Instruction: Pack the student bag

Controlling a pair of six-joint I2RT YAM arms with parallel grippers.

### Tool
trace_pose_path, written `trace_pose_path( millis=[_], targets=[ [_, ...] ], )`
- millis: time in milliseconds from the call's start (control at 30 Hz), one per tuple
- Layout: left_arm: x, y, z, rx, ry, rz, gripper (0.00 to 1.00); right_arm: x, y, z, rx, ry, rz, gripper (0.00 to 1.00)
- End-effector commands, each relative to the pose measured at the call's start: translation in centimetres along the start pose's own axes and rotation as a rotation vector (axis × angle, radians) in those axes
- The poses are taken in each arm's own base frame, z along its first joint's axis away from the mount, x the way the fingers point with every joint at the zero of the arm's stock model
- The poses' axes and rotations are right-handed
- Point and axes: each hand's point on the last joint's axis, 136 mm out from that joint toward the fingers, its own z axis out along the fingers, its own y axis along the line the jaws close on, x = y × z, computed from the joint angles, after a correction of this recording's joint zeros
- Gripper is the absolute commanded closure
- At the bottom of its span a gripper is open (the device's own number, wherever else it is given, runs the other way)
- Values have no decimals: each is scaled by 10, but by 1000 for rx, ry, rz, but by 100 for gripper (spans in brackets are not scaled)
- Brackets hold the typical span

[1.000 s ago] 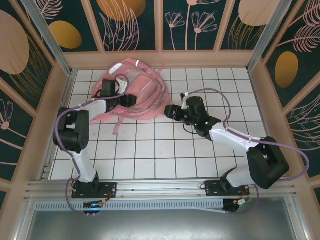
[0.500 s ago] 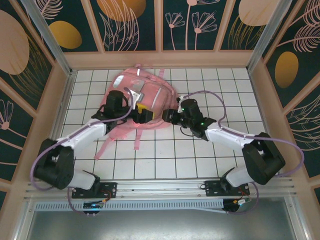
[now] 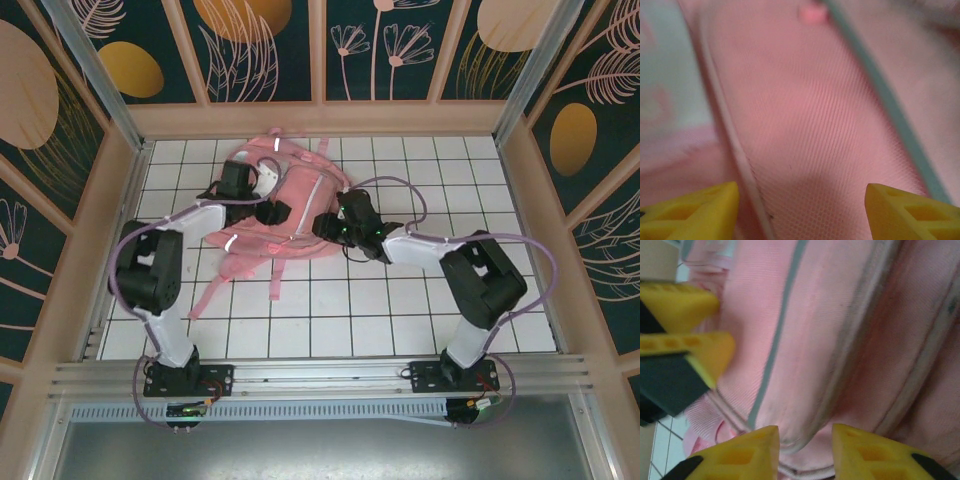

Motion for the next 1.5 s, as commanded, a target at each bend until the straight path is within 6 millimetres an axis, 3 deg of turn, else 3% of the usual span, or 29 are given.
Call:
trace_pose_path(
  millis=[0, 167, 233, 367, 467, 567, 633, 833, 967, 1100, 1133, 1200, 1233, 1367, 1467],
  targets=[
    [10, -24, 0, 116, -10, -165, 32, -19, 3, 2, -24, -41, -17, 71],
    [39, -101, -19, 339, 29, -149, 32, -35, -23, -8, -14, -55, -23, 80],
    [30, -128, -40, 401, -4, -78, 32, -49, -32, -15, -36, -65, -18, 81],
    [7, -140, -74, 413, -58, 108, 32, -70, -45, -21, -55, -64, -36, 84],
    [-7, -127, -82, 311, -64, 286, 33, -79, -49, -30, -38, -71, -41, 77],
    [-5, -112, -72, 212, -40, 384, 35, -82, -47, -48, -13, -87, -33, 63],
    [1, -125, -64, 238, -35, 502, 34, -80, -44, -64, -2, -97, -31, 58],
    [5, -155, -36, 198, -62, 778, 29, -43, -47, -96, 29, -65, 2, 57],
    [5, -155, -16, 109, -44, 859, 28, -18, -44, -109, 15, -32, 13, 57],
    [8, -151, 0, 100, -8, 853, 29, 7, -32, -108, -19, 29, -17, 55],
    [22, -151, 11, 127, 34, 855, 29, 13, -31, -107, -24, 44, -13, 55],
    [29, -150, 18, 133, 49, 846, 35, 22, -29, -103, -40, 60, 4, 55],
    [32, -149, 22, 129, 54, 838, 44, 22, -28, -101, -50, 57, 16, 54],
    [27, -147, 23, 117, 50, 824, 96, 36, -16, -87, -68, 89, -2, 56],
    [16, -162, 11, 182, 4, 822, 100, 40, -12, -76, -37, 98, -33, 57]
  ],
)
